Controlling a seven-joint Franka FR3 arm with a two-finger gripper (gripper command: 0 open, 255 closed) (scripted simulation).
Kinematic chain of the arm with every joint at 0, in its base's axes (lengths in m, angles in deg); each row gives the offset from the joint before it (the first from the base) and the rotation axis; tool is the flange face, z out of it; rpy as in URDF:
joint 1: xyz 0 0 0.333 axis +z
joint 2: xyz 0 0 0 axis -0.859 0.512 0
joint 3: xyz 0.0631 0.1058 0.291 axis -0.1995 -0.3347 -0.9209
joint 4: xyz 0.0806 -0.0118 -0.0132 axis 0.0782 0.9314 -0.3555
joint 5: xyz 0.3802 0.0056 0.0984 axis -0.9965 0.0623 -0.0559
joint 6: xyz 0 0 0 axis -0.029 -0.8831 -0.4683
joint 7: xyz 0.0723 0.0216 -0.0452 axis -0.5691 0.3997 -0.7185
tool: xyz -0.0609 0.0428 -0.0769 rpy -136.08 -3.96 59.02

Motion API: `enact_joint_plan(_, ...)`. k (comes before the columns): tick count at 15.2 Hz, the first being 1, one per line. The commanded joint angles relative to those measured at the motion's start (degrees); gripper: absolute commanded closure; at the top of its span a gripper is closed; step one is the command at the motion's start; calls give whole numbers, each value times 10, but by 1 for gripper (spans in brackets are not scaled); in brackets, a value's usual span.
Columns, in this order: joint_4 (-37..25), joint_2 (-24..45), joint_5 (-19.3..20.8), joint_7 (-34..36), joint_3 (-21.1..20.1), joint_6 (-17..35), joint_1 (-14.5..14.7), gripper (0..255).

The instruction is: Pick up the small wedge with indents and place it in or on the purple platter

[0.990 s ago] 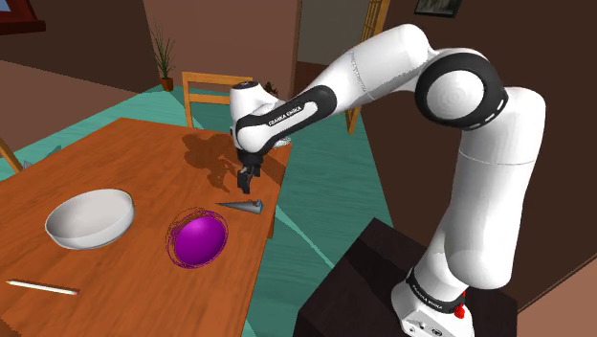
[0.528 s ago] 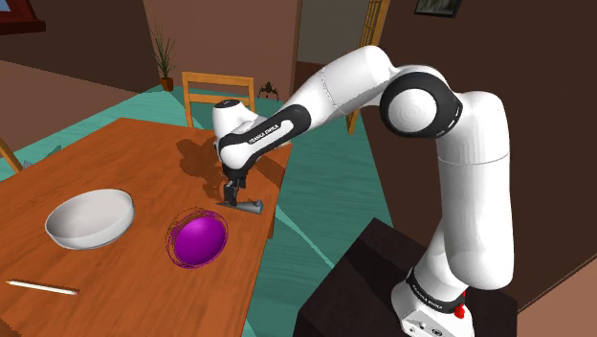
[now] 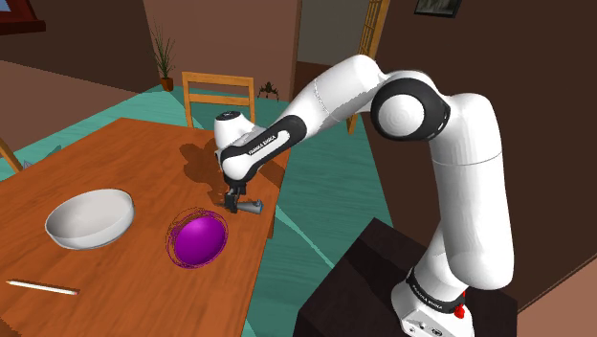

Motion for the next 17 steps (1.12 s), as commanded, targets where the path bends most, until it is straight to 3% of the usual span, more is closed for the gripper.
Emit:
enact_joint_plan(1,-1,2,0,0,0,1,0,0)
enact_joint_plan(5,-1,2,0,0,0,1,0,0)
enact_joint_plan(6,-1,2,0,0,0,1,0,255)
enact_joint_plan(17,-2,-8,-1,-1,-1,-10,0,255)
